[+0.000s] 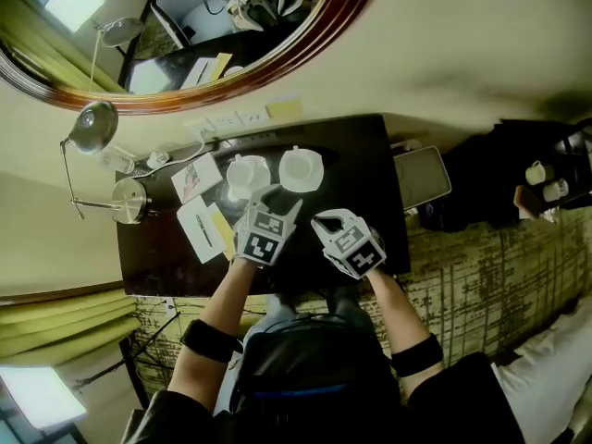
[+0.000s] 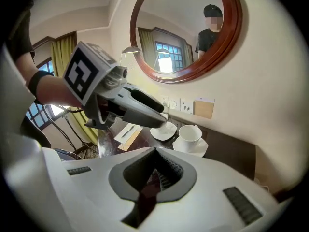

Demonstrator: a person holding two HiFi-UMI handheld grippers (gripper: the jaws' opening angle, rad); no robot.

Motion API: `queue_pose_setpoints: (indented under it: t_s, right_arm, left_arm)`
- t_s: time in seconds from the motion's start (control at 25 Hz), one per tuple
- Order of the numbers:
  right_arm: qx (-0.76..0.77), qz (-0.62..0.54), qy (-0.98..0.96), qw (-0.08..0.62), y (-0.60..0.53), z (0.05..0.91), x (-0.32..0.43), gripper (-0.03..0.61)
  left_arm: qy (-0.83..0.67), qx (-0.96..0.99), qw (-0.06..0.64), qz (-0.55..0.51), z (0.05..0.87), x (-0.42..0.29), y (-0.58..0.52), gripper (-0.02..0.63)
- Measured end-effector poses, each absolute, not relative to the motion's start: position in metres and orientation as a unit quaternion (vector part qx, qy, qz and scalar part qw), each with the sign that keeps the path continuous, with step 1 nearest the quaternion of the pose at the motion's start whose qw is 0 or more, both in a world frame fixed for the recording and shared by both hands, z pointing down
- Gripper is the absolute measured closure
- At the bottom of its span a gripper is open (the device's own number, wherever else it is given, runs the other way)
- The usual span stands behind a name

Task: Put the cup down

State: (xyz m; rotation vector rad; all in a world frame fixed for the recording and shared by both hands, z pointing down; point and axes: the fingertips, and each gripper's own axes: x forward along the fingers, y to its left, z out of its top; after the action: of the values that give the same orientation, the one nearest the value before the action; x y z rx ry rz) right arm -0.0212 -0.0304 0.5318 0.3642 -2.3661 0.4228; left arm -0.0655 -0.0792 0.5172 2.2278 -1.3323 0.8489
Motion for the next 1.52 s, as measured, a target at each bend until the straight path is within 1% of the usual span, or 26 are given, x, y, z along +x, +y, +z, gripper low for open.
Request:
queue_pose_setpoints:
  t_s: [0.08,0.16,0.28,0.36,0.44,0.6,0.8,1.08,1.4,1.52]
  right_arm:
    - [0.144,0.154,-0.913,0.348,-0.029,0.532,-0.019,0.574]
    - [0.147,0.143,-0.914,0.349,-0.029,0.531,-0.018,0.574]
    - [0.147,0.132,-0.916,0.350,-0.027,0.528,-0.021,0.574]
    - [0.148,0.134,-0.918,0.343,-0.024,0.519,-0.026,0.574]
    - [0.151,0.141,-0.919,0.336,-0.019,0.510,-0.032,0.574]
    - [0.163,0.142,-0.917,0.335,-0.015,0.510,-0.035,0.574]
    - [0.197,0.152,-0.913,0.322,-0.015,0.516,-0.035,0.574]
    - [0.235,0.166,-0.913,0.288,-0.008,0.514,-0.038,0.572]
    - [0.234,0.168,-0.912,0.293,0.009,0.520,-0.045,0.572]
    - [0.232,0.166,-0.912,0.296,0.011,0.520,-0.045,0.573]
  left_arm:
    - [-0.490,0.796,0.202,0.290,0.509,-0.070,-0.061,0.447]
    - [-0.502,0.795,0.193,0.280,0.498,-0.074,-0.047,0.500]
    - [-0.521,0.790,0.184,0.264,0.486,-0.086,-0.027,0.562]
    - [-0.536,0.782,0.188,0.257,0.485,-0.098,-0.012,0.596]
    - [-0.551,0.773,0.198,0.246,0.485,-0.111,0.001,0.614]
    - [-0.573,0.758,0.220,0.222,0.485,-0.137,0.018,0.614]
    - [-0.598,0.739,0.263,0.166,0.488,-0.171,0.034,0.614]
    - [-0.617,0.726,0.272,0.135,0.490,-0.202,0.054,0.614]
    - [-0.615,0.729,0.263,0.149,0.494,-0.210,0.067,0.614]
    - [-0.613,0.728,0.271,0.143,0.495,-0.208,0.071,0.614]
